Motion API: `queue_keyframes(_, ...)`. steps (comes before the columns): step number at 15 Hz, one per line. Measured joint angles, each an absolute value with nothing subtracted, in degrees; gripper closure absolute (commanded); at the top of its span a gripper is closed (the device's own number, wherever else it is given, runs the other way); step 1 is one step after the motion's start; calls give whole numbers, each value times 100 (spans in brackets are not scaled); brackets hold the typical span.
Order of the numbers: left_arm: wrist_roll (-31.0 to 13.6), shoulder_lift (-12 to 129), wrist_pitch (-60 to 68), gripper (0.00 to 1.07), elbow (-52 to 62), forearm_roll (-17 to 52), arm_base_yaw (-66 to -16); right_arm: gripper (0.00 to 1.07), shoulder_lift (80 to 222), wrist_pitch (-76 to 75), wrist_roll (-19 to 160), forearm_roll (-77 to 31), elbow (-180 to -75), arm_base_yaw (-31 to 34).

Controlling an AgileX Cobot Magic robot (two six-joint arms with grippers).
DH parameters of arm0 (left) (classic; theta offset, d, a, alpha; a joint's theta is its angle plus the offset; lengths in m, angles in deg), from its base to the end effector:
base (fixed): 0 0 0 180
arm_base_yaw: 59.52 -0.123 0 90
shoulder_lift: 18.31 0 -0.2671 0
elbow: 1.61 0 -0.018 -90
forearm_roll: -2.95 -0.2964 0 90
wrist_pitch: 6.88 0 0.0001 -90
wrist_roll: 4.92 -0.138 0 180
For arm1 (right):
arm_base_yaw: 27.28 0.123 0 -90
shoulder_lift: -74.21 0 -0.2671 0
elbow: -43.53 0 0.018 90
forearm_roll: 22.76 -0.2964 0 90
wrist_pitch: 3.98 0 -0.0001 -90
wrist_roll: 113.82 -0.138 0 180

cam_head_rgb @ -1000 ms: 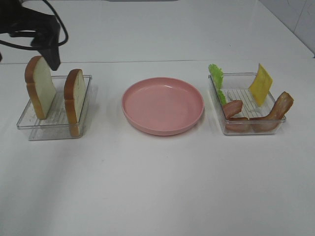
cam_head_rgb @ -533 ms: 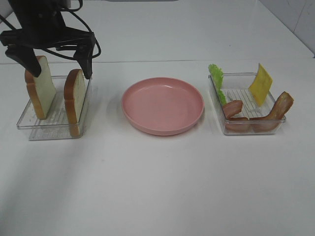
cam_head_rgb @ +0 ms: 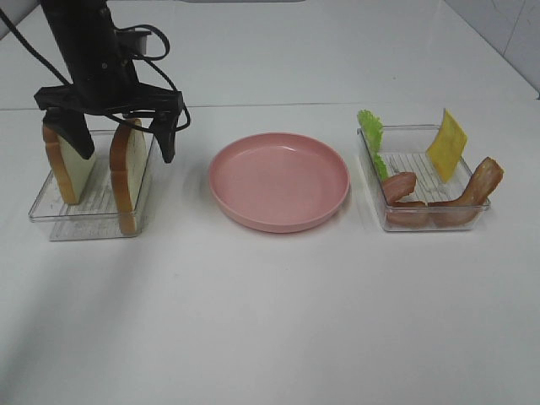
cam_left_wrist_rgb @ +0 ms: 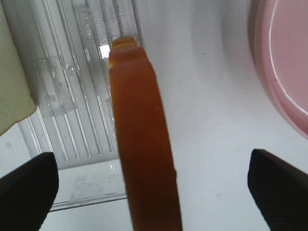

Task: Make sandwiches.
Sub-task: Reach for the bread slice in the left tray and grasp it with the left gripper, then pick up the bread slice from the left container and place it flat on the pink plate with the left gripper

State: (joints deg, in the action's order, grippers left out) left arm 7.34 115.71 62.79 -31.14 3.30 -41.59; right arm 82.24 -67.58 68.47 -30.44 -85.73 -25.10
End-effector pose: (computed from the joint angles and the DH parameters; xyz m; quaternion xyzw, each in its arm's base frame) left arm 0.4669 -0.1519 0.1210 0.0485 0.9975 -0.0161 0.0484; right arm 0.0949 0.0201 0.2564 -0.0369 0.8734 0.0664 0.4810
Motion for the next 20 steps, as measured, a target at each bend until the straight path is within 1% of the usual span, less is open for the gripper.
queue_keyframes(3,660,11732,6285,5,-3114,341,-4159,22,8224,-6758,6847,-3044,-8573,-2510)
queue_keyframes(4,614,11743,6285,7,-3114,341,-4159,22,8224,-6758,6847,-3044,-8573,-2510)
queue_keyframes(6,585,11743,6285,22,-3114,341,-4159,22,8224,-6758,6847,-3044,-8573,-2510)
queue_keyframes(7,585,11743,6285,72,-3114,341,-4159,22,8224,-6758,6847,-3044,-8573,-2510)
queue_keyframes(9,580,11743,6285,100,-3114,330,-4159,22,8224,-6758,6847,-3044,-8573,-2510)
queue_keyframes(10,580,11743,6314,104,-3114,238,-4159,22,8224,-6758,6847,-3044,-8573,-2510)
queue_keyframes(14,585,11743,6319,103,-3114,209,-4159,22,8224,-6758,6847,-3044,-8573,-2510)
queue_keyframes(16,591,11743,6319,104,-3114,209,-4159,22,8224,-6758,6847,-3044,-8573,-2510)
queue_keyframes(17,625,11732,6319,107,-3114,204,-4159,22,8224,-6758,6847,-3044,-8573,-2510)
queue_keyframes(20,780,11554,6319,107,-3114,204,-4159,22,8224,-6758,6847,-3044,-8573,-2510)
